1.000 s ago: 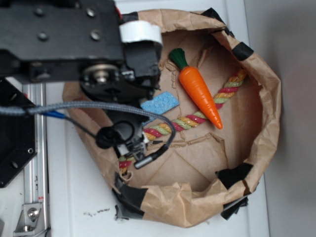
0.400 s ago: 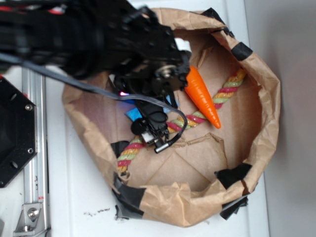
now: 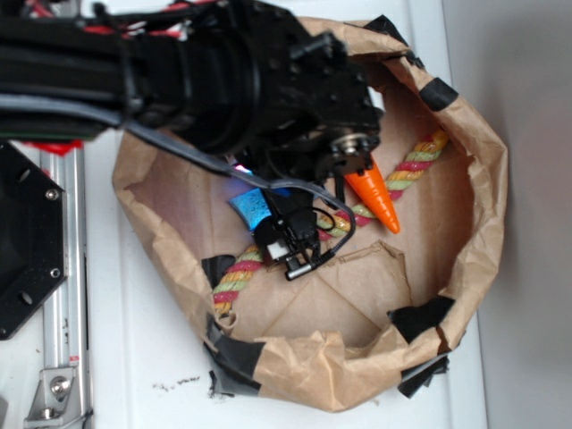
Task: Grab the blue sponge.
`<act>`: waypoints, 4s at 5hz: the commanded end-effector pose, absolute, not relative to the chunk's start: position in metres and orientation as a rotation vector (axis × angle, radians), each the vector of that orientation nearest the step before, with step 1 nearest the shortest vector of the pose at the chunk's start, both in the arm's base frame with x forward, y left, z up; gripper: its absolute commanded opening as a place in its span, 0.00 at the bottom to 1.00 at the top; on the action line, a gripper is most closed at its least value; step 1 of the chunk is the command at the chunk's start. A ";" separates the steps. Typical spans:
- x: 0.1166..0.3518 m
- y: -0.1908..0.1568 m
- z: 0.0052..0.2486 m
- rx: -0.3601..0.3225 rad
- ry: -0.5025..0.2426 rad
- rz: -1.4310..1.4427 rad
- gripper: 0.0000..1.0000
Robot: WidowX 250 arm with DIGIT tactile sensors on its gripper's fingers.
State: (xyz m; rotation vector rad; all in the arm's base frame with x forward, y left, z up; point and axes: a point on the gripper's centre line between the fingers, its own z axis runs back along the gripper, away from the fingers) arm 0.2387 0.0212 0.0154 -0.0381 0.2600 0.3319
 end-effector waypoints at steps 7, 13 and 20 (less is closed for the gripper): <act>0.218 0.009 0.131 0.008 0.018 0.071 0.00; 0.236 0.010 0.021 -0.076 0.135 -0.007 1.00; 0.243 0.016 0.001 -0.078 0.172 0.044 1.00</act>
